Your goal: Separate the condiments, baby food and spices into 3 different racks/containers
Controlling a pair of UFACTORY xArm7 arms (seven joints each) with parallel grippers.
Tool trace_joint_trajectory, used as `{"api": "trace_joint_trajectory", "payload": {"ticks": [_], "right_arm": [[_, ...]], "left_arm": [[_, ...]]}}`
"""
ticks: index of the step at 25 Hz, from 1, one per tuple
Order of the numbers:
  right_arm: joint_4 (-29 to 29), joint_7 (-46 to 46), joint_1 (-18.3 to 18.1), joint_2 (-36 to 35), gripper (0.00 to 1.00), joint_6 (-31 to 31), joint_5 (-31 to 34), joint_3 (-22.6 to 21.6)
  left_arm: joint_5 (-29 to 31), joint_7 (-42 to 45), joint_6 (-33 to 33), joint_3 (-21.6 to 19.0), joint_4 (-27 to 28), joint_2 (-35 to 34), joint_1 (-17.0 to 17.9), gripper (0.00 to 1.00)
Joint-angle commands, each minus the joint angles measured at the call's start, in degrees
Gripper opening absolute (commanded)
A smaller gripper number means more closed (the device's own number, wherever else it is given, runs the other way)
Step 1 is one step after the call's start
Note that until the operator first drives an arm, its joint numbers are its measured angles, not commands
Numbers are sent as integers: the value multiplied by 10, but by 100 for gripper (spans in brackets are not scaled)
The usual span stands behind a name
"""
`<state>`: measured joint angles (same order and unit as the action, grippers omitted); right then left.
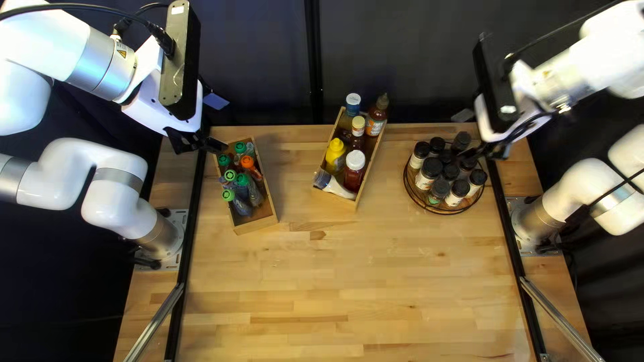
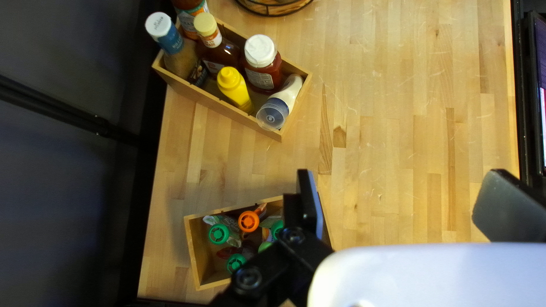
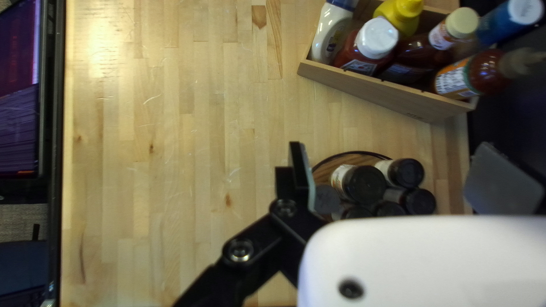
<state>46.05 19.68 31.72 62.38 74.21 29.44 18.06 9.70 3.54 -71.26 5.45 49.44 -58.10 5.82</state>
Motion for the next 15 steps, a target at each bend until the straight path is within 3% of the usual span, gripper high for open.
{"api": "trace_joint_trajectory", "payload": {"ticks": [1,15], "right_arm": [[55,-7,-2,-1,100,57,-22,-23],[55,-7,-2,-1,100,57,-22,-23]], "left_arm": [[0,0,0,0,0,0,0,100],[0,0,0,0,0,0,0,100]]}}
